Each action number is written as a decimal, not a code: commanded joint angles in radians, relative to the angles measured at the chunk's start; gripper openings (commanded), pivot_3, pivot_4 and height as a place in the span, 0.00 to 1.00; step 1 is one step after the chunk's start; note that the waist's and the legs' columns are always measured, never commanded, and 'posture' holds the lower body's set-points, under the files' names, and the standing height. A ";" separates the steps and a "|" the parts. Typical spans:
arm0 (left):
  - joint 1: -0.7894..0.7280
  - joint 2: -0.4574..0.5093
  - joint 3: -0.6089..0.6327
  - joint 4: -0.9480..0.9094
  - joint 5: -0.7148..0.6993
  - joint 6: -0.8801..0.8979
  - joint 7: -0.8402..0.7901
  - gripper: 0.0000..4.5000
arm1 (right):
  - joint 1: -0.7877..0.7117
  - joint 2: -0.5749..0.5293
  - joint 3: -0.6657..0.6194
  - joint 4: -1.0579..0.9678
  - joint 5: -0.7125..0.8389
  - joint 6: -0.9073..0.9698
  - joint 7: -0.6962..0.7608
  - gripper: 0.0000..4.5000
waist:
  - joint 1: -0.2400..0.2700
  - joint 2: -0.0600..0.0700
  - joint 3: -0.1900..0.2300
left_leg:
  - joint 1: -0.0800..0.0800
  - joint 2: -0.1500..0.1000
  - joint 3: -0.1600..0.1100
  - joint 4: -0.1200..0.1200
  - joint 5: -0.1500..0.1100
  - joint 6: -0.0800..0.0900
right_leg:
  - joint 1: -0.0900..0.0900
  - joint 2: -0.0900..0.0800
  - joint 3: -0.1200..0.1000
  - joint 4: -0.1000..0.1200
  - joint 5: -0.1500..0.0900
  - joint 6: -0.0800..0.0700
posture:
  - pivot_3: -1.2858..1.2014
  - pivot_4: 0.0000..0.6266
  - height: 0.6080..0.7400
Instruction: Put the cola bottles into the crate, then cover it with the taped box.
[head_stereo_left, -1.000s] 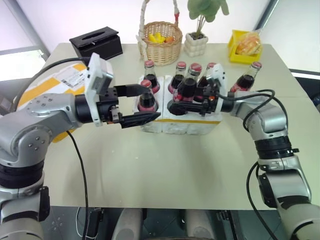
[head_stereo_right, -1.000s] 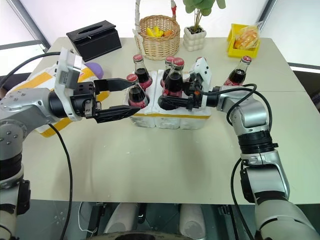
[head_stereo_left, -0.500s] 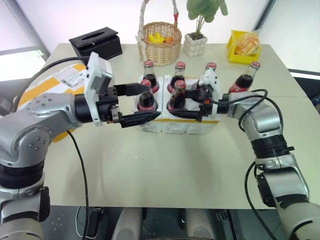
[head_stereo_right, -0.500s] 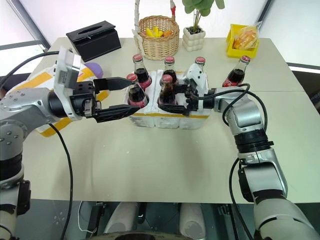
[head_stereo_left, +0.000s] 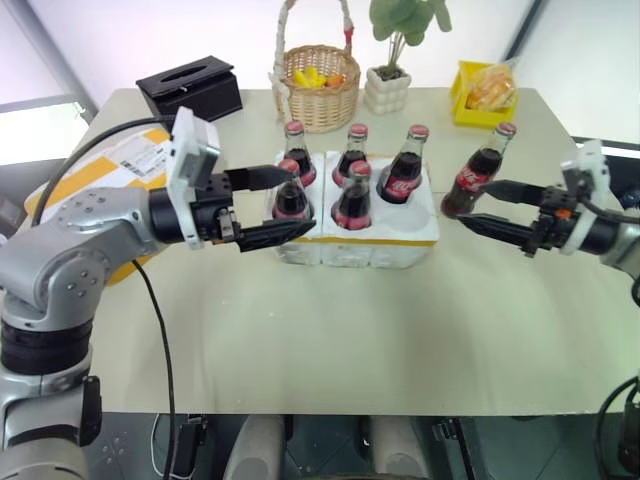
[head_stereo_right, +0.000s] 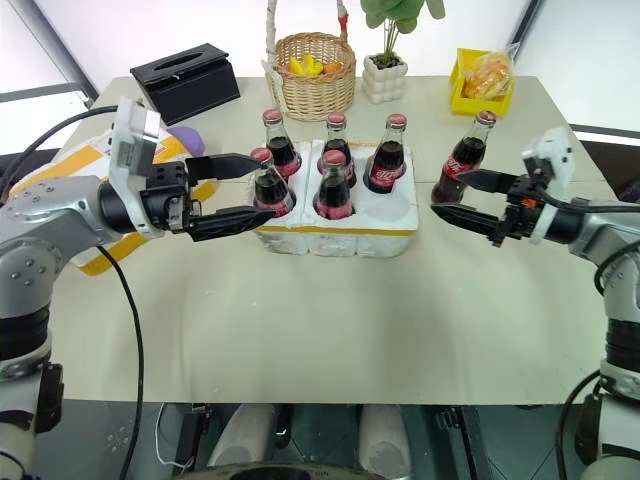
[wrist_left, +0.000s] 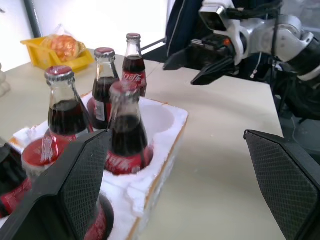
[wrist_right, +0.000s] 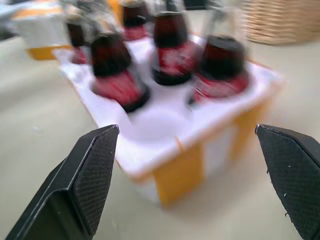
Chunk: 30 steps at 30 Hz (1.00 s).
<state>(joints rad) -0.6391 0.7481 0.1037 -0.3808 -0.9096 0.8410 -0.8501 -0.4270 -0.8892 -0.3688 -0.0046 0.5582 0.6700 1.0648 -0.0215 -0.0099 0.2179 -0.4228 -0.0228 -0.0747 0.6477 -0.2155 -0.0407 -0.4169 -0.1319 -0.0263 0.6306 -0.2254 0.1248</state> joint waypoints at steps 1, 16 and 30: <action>-0.033 -0.006 -0.009 0.004 0.007 -0.020 -0.031 1.00 | -0.015 0.004 -0.051 0.059 -0.057 -0.068 -0.124 0.99 | 0.002 0.000 0.000 | 0.001 0.000 0.000 0.000 0.000 0.000 | 0.001 0.000 0.000 0.000 -0.001 -0.002 | 0.52 0.24 1.00; -0.075 -0.043 -0.035 -0.026 -0.003 0.014 -0.026 1.00 | -0.234 0.140 0.096 0.403 -0.204 -0.247 -0.308 0.99 | 0.005 0.000 0.000 | 0.001 0.000 0.000 0.000 0.000 0.000 | 0.002 0.001 0.001 -0.001 0.000 0.000 | 0.52 0.24 1.00; -0.069 -0.037 -0.021 -0.059 -0.036 0.047 0.001 1.00 | -0.398 0.225 0.149 0.688 -0.270 -0.377 -0.334 0.99 | 0.001 0.000 0.000 | 0.002 0.001 -0.001 0.000 0.000 0.000 | 0.002 0.003 0.001 -0.001 0.001 0.000 | 0.52 0.24 1.00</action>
<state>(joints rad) -0.7022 0.6999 0.0545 -0.4139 -0.9294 0.8893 -0.8492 -0.7867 -0.6610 -0.2072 0.6704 0.2942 0.3266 0.7369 -0.0201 -0.0099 0.2179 -0.4211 -0.0216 -0.0755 0.6473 -0.2153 -0.0406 -0.4148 -0.1289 -0.0248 0.6298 -0.2248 0.1250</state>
